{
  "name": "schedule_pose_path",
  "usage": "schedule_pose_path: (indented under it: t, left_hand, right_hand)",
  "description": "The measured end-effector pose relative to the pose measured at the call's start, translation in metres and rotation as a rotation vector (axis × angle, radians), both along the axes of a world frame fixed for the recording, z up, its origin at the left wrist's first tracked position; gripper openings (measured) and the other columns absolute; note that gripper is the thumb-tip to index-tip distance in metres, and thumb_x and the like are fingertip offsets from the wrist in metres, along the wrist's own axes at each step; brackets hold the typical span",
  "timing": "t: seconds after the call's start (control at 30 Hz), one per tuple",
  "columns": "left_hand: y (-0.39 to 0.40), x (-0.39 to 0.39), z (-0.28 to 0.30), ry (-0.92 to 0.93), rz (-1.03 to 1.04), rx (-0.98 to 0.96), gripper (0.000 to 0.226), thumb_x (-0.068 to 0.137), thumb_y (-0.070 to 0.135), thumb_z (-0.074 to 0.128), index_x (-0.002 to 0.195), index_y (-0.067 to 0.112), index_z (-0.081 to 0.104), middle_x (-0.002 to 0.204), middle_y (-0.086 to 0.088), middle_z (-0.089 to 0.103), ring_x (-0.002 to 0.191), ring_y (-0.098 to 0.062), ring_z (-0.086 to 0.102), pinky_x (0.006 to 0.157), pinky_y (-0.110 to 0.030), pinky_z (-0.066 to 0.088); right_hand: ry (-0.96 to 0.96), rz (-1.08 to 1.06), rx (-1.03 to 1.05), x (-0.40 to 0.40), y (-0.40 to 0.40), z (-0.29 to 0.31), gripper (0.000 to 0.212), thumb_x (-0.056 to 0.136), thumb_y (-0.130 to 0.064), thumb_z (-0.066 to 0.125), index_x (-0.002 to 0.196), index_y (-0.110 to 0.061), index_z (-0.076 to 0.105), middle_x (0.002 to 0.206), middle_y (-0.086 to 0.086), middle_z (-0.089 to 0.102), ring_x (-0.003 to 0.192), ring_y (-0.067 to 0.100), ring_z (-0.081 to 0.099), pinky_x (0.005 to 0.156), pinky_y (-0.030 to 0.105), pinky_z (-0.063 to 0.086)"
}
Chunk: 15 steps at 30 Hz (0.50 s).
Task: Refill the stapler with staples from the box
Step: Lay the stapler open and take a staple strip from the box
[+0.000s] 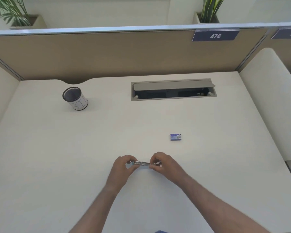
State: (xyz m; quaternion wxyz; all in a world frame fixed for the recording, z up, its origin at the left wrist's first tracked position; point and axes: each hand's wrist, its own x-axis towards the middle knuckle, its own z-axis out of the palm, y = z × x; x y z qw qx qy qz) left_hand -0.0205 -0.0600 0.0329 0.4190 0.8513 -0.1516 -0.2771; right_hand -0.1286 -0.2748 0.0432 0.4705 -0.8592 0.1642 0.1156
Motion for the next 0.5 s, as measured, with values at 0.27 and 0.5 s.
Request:
schedule_pose_path:
  t: [0.27, 0.5]
  left_hand:
    - [-0.008, 0.008, -0.031, -0.158, -0.034, 0.059, 0.026, 0.084, 0.025, 0.090, 0.088, 0.039, 0.069, 0.100, 0.016, 0.065, 0.102, -0.016, 0.057, 0.086, -0.027, 0.047]
    - [-0.007, 0.015, -0.036, -0.170, -0.037, 0.078, 0.020, 0.082, 0.027, 0.092, 0.090, 0.035, 0.075, 0.099, 0.017, 0.060, 0.102, -0.015, 0.055, 0.088, -0.029, 0.048]
  right_hand:
    - [-0.013, -0.003, -0.079, 0.008, -0.002, -0.021, 0.005, 0.095, -0.027, 0.075, 0.097, -0.026, 0.071, 0.097, -0.010, 0.068, 0.096, 0.007, 0.059, 0.079, 0.016, 0.044]
    - [-0.038, 0.022, -0.099, 0.015, -0.006, -0.025, 0.005, 0.095, -0.027, 0.076, 0.099, -0.026, 0.073, 0.097, -0.009, 0.069, 0.091, 0.007, 0.057, 0.077, 0.014, 0.042]
